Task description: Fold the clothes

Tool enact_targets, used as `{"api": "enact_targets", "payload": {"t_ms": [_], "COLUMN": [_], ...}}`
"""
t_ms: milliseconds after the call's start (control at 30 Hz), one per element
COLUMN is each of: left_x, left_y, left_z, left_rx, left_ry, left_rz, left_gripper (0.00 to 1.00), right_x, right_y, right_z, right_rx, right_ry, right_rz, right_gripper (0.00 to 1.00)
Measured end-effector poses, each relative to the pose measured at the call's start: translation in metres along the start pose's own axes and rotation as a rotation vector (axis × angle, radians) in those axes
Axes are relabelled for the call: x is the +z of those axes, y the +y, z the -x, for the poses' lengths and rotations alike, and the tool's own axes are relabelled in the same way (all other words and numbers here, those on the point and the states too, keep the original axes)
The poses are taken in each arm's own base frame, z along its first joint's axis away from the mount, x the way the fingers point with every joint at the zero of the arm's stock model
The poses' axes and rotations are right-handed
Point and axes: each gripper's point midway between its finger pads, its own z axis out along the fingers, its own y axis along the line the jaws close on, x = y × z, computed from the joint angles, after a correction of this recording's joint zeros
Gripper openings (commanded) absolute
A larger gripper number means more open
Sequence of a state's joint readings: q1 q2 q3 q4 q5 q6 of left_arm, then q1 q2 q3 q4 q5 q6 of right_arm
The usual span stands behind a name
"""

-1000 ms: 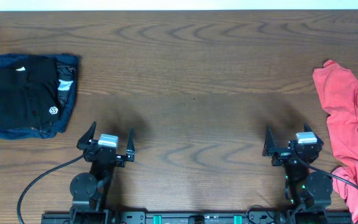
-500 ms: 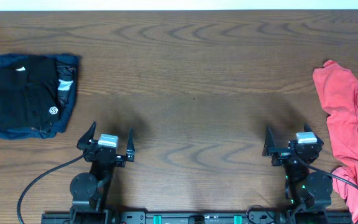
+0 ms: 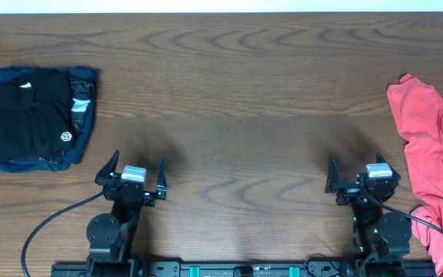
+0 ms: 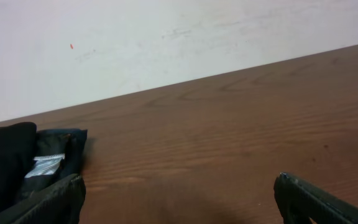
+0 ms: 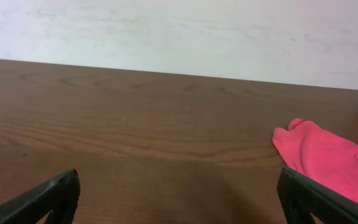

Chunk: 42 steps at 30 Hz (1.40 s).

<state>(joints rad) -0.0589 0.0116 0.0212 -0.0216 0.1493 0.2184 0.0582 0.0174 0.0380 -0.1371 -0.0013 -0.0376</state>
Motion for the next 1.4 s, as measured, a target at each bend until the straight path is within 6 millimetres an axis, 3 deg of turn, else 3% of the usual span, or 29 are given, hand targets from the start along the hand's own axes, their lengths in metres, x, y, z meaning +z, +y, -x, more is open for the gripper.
{"api": "enact_targets", "payload": {"t_ms": [633,1000,1400], "left_x": [0.0,0.0,0.0], "left_y": [0.0,0.0,0.0], "left_z": [0.0,0.0,0.0], "left_rx": [0.0,0.0,0.0], "left_ry": [0.0,0.001,0.001], "left_rz": [0.0,0.0,0.0], "left_gripper": [0.98,0.98,0.98], "right_x": [0.0,-0.001,-0.001], "right_y": [0.0,-0.02,-0.02], "right_z": [0.0,0.001,0.001], "right_rx": [-0.002,-0.2,-0.197], "right_ry": [0.0,0.008,0.008], "right_rz": [0.0,-0.118,-0.115], "right_gripper": [0.99,0.99,0.99]}}
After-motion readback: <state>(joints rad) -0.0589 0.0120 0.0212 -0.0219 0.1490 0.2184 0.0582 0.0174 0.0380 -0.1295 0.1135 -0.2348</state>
